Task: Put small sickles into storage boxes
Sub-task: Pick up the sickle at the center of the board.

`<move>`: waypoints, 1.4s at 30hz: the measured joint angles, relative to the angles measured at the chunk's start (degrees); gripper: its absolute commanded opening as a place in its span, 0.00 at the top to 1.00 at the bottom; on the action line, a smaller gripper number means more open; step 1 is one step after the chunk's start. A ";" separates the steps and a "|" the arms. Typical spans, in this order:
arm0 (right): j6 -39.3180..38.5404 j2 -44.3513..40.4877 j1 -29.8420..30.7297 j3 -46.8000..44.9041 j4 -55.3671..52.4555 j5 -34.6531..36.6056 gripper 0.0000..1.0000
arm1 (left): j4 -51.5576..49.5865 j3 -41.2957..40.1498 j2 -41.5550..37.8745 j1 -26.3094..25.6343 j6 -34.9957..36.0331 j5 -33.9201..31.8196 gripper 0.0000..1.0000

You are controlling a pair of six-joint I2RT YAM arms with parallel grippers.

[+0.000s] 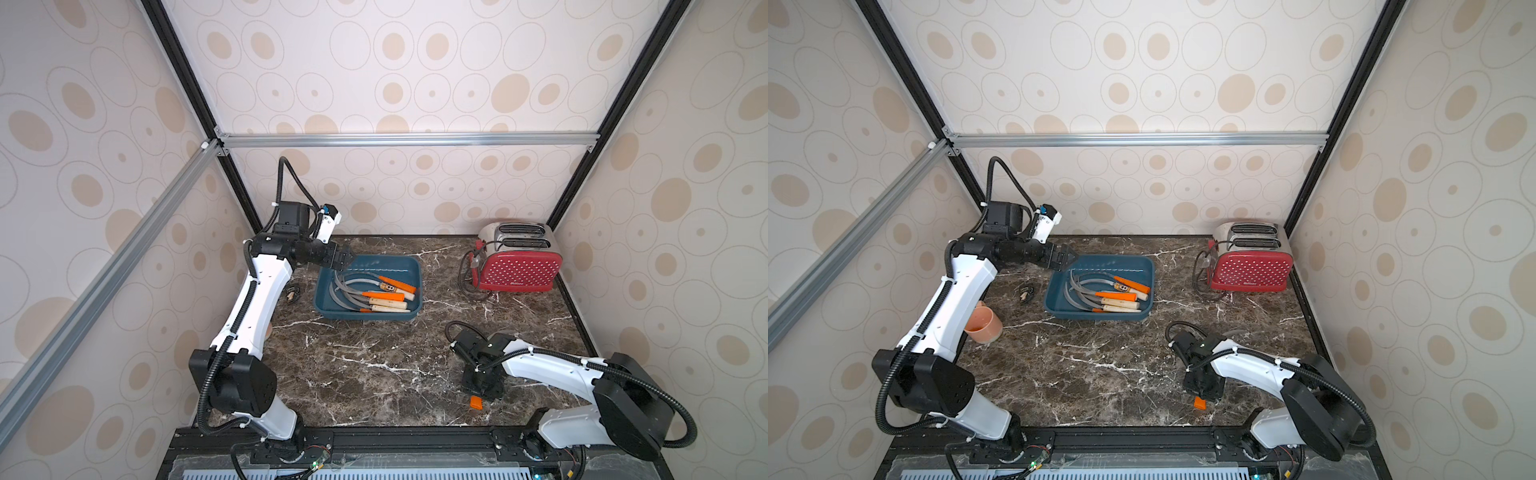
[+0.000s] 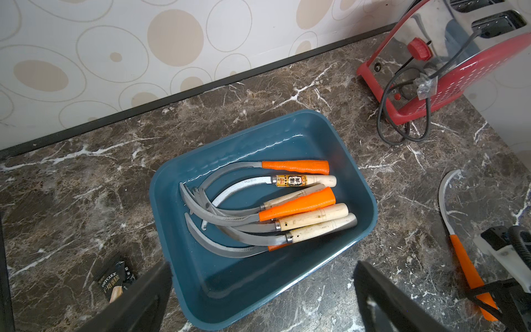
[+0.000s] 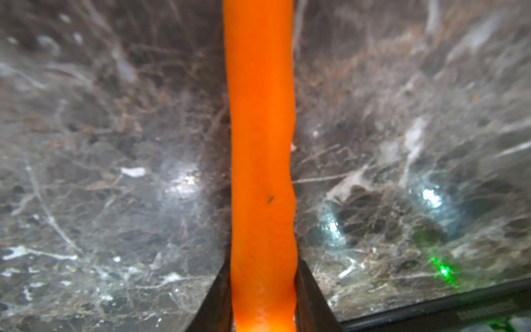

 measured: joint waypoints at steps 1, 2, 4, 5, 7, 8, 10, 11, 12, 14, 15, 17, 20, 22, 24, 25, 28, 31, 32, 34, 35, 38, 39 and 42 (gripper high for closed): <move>-0.59 0.22 0.15 0.31 0.17 0.74 0.85 | 0.00 0.00 0.00 0.00 0.00 0.00 0.01; -0.96 0.26 0.17 0.50 0.28 1.29 0.85 | 0.00 0.00 0.00 0.00 0.00 0.00 0.01; -1.73 0.24 0.28 0.98 0.31 2.21 0.86 | 0.00 0.00 0.00 0.00 0.00 0.00 0.01; -2.01 0.24 0.35 1.14 0.31 2.43 0.86 | 0.00 0.00 0.00 0.00 0.00 0.00 0.01; -2.67 0.04 0.46 1.51 0.04 3.10 0.86 | 0.00 0.00 0.00 0.00 0.00 0.00 0.01; -2.84 -0.09 0.50 1.64 -0.07 3.32 0.87 | 0.00 0.00 0.00 0.00 0.00 0.00 0.01; -3.23 -0.39 0.50 1.88 -0.61 3.74 0.87 | 0.00 0.00 0.00 0.00 0.00 0.00 0.01; -3.39 -0.59 0.52 1.92 -0.92 4.00 0.87 | 0.00 0.00 0.00 0.00 0.00 0.00 0.01; -3.58 -0.81 0.55 1.97 -1.38 4.33 0.87 | 0.00 0.00 0.00 0.00 0.00 0.00 0.01; -3.80 -1.11 0.55 2.27 -2.49 4.76 0.88 | 0.00 0.00 0.00 0.00 0.00 0.00 0.01; -3.96 -1.20 0.55 2.51 -3.08 5.07 0.88 | 0.00 0.00 0.00 0.00 0.00 0.00 0.01; -4.20 -1.22 0.55 3.13 -4.07 5.88 0.88 | 0.00 0.00 0.00 0.00 0.00 0.00 0.01; -4.42 -1.20 0.72 3.85 -5.29 6.60 0.88 | 0.00 0.00 0.00 0.00 0.00 0.00 0.01; -4.61 -1.14 1.11 4.11 -5.95 7.13 0.89 | 0.00 0.00 0.00 0.00 0.00 0.00 0.01; -4.68 -1.03 1.73 4.37 -6.56 7.45 0.89 | 0.00 0.00 0.00 0.00 0.00 0.00 0.01; -4.76 -0.96 1.99 4.50 -6.75 7.52 0.89 | 0.00 0.00 0.00 0.00 0.00 0.00 0.01; -4.85 -0.52 2.99 5.44 -8.02 8.31 0.89 | 0.00 0.00 0.00 0.00 0.00 0.00 0.01; -4.85 0.22 4.15 7.19 -9.77 9.62 0.89 | 0.00 0.00 0.00 0.00 0.00 0.00 0.01; -4.83 0.42 4.61 7.80 -10.34 10.08 0.89 | 0.00 0.00 -0.02 0.00 0.00 0.00 0.01; -4.83 0.72 5.27 8.79 -11.32 10.78 0.90 | 0.00 0.00 -0.02 0.00 0.00 0.00 0.01; -4.83 0.83 5.55 9.27 -11.80 11.19 0.90 | 0.00 0.00 -0.02 0.00 0.00 0.00 0.01; -4.81 1.14 6.16 10.40 -13.05 12.17 0.90 | 0.00 0.00 -0.09 0.00 0.00 0.00 0.01; -4.81 1.29 6.32 10.73 -13.40 12.39 0.91 | 0.00 0.00 -0.11 0.00 0.00 0.00 0.01; -4.83 1.88 6.73 11.74 -14.29 13.09 0.91 | 0.00 0.00 -0.33 0.00 0.00 0.02 0.01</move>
